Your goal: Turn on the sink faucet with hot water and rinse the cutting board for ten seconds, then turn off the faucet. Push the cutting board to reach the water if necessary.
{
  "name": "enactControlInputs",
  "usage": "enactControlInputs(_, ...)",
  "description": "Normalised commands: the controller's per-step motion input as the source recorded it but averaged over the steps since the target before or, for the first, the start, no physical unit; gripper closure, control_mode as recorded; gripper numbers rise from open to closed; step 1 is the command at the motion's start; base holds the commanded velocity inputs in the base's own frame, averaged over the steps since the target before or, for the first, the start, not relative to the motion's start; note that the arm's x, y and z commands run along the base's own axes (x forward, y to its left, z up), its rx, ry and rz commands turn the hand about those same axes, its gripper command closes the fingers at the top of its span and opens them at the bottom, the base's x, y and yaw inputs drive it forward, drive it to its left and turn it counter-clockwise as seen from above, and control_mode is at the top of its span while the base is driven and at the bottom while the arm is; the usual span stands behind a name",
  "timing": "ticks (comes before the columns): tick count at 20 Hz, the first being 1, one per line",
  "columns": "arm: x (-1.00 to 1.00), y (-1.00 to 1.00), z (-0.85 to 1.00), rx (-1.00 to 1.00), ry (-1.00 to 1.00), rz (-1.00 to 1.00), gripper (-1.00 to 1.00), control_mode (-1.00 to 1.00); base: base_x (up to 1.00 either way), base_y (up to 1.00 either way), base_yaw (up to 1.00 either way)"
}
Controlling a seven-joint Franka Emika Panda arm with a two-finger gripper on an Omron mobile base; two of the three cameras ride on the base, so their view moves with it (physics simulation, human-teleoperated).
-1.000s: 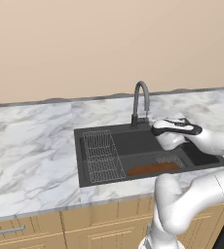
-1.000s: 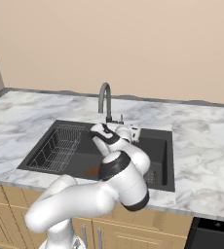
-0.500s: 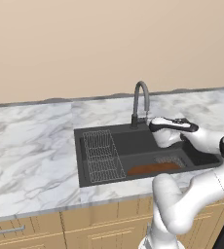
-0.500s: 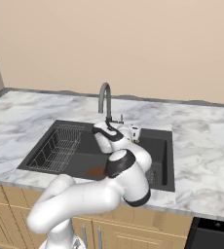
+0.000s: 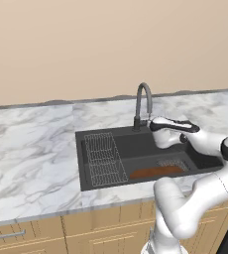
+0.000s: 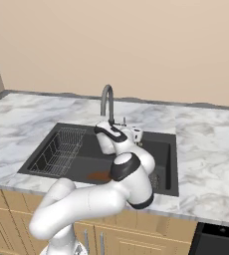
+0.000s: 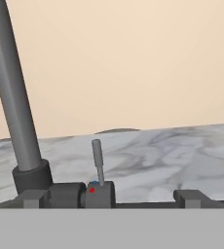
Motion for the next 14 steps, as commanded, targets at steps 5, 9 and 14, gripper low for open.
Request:
enactControlInputs(5,0.14,0.01,0.0,0.0,0.0,0.0,-1.0,-1.0,0.0,0.0,0.0)
enactControlInputs(9,0.19,0.0,0.0,0.0,0.0,0.0,-1.0,-1.0,0.0,0.0,0.0)
enactControlInputs(14,0.23,0.0,-0.02,0.0,0.0,0.0,-1.0,-1.0,0.0,0.0,0.0)
